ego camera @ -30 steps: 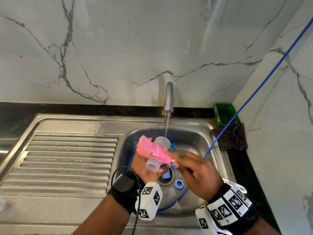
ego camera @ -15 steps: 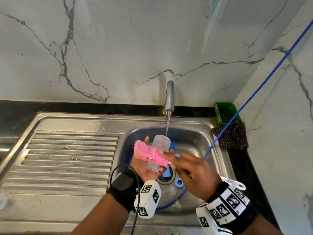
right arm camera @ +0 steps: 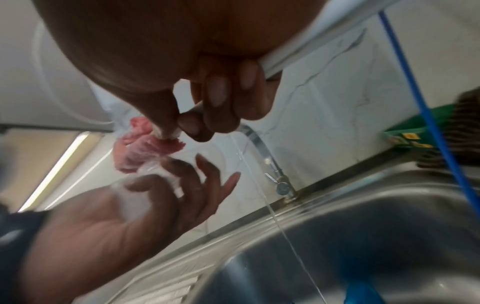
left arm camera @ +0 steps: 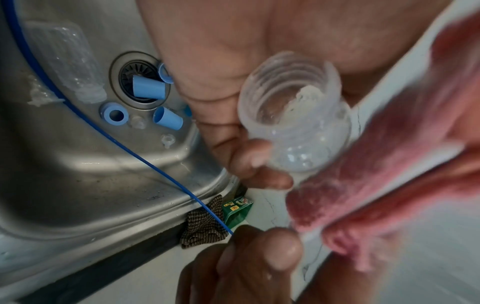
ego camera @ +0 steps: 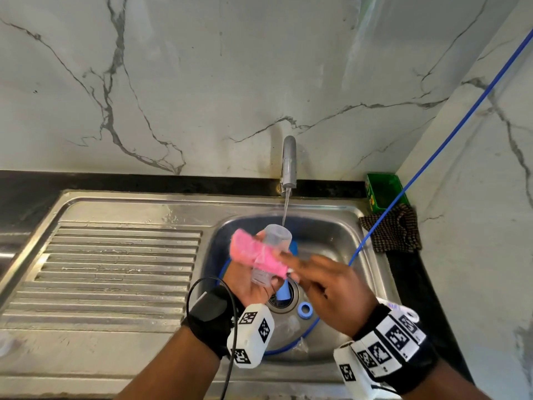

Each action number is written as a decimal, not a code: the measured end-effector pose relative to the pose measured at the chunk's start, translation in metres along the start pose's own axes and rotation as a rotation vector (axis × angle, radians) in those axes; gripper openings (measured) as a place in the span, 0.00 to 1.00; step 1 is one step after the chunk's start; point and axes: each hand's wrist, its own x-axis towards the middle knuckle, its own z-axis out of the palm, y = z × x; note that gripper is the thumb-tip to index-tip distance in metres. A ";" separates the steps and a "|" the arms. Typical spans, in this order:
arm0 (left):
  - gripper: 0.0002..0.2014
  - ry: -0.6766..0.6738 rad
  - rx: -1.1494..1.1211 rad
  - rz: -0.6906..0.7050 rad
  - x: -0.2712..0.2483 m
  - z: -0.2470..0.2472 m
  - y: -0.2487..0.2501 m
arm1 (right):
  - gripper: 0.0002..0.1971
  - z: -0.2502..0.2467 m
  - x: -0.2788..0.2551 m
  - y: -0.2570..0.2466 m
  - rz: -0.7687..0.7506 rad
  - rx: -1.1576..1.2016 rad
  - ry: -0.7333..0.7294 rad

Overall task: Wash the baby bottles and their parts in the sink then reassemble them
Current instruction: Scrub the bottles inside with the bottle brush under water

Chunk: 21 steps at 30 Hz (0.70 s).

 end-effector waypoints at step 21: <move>0.22 0.003 -0.038 -0.080 0.003 -0.001 0.005 | 0.30 -0.005 0.004 0.020 0.175 -0.034 0.188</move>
